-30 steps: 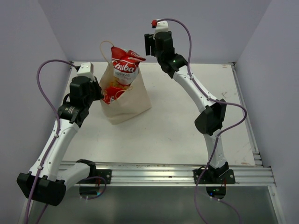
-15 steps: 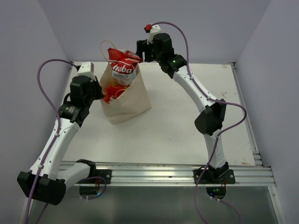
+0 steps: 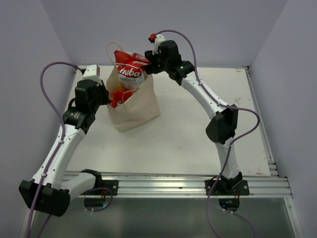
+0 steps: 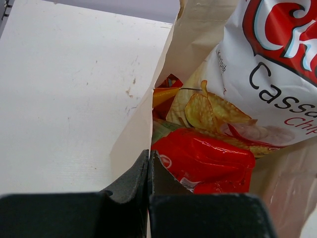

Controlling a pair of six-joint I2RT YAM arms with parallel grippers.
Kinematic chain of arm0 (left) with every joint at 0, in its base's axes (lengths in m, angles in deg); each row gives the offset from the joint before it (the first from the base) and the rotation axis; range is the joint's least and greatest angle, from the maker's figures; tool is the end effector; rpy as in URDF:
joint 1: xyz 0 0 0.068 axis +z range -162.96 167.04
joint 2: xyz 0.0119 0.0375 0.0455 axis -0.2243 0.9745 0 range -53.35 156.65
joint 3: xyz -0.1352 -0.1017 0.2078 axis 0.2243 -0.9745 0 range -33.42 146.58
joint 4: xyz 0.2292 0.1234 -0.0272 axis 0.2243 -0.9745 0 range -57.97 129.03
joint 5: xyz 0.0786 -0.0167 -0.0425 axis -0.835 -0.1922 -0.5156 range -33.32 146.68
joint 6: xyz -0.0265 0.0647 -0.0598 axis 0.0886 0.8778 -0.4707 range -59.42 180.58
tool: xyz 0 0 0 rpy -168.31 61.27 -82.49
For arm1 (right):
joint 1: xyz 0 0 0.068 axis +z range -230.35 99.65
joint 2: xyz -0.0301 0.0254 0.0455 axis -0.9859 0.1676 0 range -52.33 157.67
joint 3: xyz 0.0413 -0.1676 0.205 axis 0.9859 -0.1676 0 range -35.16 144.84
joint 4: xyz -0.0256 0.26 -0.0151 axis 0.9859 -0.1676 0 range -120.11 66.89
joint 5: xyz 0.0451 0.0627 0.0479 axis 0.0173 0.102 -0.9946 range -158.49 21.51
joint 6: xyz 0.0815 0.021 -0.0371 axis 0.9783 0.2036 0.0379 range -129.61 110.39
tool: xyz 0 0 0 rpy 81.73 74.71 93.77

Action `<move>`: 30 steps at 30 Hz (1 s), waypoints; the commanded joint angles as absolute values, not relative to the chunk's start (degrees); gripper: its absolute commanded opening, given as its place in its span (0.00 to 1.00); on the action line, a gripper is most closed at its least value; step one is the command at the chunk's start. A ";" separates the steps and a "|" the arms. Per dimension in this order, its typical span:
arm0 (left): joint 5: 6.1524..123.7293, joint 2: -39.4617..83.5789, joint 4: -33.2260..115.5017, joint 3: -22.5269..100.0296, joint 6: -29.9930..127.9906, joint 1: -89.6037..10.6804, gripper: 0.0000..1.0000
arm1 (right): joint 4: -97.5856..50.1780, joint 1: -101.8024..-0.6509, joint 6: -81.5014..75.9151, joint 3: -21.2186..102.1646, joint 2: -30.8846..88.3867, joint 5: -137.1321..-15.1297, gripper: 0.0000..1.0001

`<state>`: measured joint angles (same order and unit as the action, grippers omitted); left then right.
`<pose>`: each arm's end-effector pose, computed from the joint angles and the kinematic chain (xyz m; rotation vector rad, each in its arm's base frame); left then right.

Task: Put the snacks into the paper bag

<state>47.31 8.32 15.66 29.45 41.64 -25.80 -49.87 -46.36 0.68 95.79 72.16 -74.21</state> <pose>0.2809 -0.0502 0.3479 -0.2115 1.9465 -0.2058 0.4514 0.3144 0.3600 -0.4717 1.9148 0.6083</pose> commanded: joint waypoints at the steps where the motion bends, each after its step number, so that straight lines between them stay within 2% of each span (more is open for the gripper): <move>1: 46.31 8.44 23.92 30.74 41.59 -25.88 0.00 | -54.13 -45.64 -1.52 94.92 71.86 -73.59 0.41; 3: 45.96 8.79 24.00 31.18 42.29 -25.88 0.00 | -55.36 -45.46 -2.31 95.00 70.90 -72.89 0.36; 6: 45.52 9.67 24.79 31.71 42.65 -25.88 0.00 | -56.85 -44.94 -4.33 95.18 68.80 -70.69 0.22; 10: 43.24 10.46 26.11 32.85 42.65 -26.41 0.00 | -58.44 -42.49 -6.78 94.83 64.40 -66.57 0.00; 17: 27.44 10.90 29.98 37.85 46.69 -33.52 0.00 | -60.81 -35.54 -12.33 91.76 54.12 -53.65 0.00; 23: 16.62 9.50 31.74 38.04 50.20 -43.09 0.00 | -72.22 -31.93 -11.72 93.43 50.60 -46.35 0.00; 28: 8.62 8.97 32.70 38.56 53.37 -49.78 0.00 | -74.70 -30.08 -8.05 88.25 44.71 -42.48 0.00; 30: 7.90 8.97 31.92 37.87 53.11 -51.63 0.00 | -75.32 -30.08 -6.19 82.02 41.37 -41.77 0.00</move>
